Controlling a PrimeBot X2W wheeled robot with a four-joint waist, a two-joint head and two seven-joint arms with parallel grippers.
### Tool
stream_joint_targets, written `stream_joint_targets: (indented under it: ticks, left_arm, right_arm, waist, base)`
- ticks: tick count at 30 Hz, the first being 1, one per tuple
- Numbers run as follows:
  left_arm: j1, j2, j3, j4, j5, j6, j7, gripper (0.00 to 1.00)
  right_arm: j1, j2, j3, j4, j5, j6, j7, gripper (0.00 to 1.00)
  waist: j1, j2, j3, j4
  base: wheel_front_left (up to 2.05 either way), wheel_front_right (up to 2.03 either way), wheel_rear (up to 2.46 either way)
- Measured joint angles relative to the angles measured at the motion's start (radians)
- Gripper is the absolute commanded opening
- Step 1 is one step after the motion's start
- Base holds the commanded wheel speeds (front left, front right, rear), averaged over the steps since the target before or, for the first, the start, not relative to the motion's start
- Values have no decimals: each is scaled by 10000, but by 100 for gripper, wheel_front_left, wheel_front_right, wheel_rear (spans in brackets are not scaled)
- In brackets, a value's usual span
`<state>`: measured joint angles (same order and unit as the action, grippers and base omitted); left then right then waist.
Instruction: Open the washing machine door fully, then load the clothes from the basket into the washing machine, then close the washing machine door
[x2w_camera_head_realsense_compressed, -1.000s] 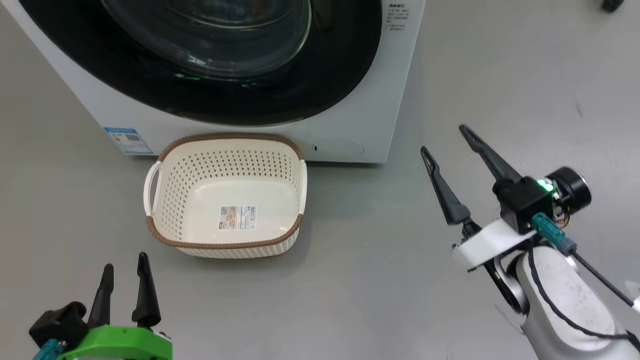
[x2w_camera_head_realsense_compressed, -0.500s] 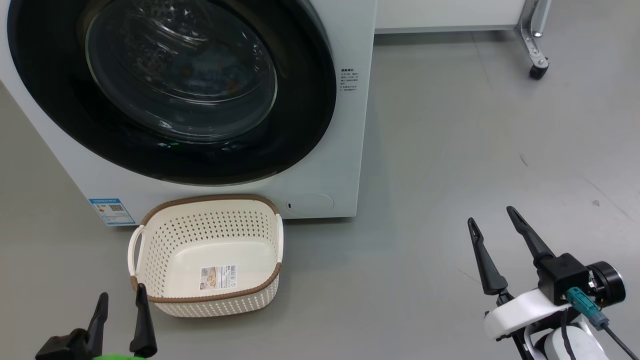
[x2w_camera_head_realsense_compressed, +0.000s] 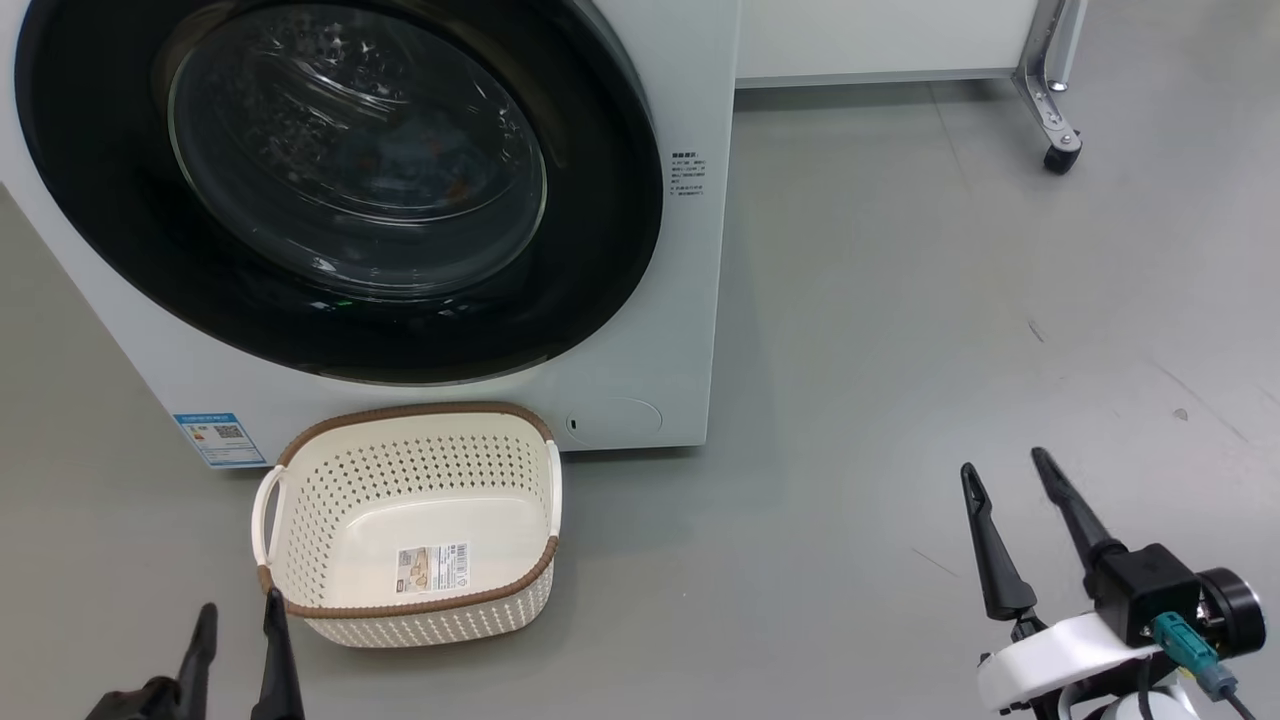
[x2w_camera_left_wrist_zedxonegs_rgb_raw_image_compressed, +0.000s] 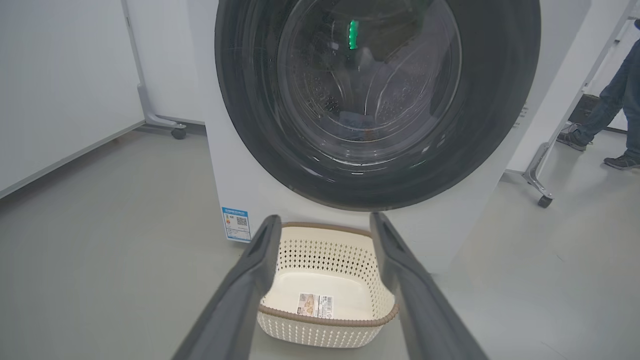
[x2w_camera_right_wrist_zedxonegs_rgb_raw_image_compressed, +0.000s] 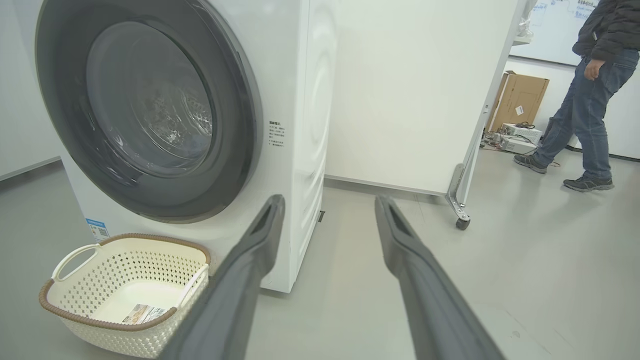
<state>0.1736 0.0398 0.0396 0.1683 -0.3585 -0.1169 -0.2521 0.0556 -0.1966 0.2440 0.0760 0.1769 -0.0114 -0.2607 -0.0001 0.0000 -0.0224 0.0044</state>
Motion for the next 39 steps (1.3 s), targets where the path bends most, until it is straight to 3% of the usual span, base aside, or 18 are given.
stream_joint_targets:
  ticks: [12, 39]
  left_arm:
    - [50, -226, -2, 631, -535, -2, 299, 0]
    - [-669, -219, 242, 897, -4042, -2, 1461, 0]
  right_arm:
    - [379, 343, 69, 474, 476, 29, 6, 0]
    - [333, 598, -802, 499, 4966, 307, 848, 0]
  waist:
    - [0, 0, 21, -9]
    - [0, 0, 96, -4]
  base:
    - [0, 0, 0]
    - [0, 0, 0]
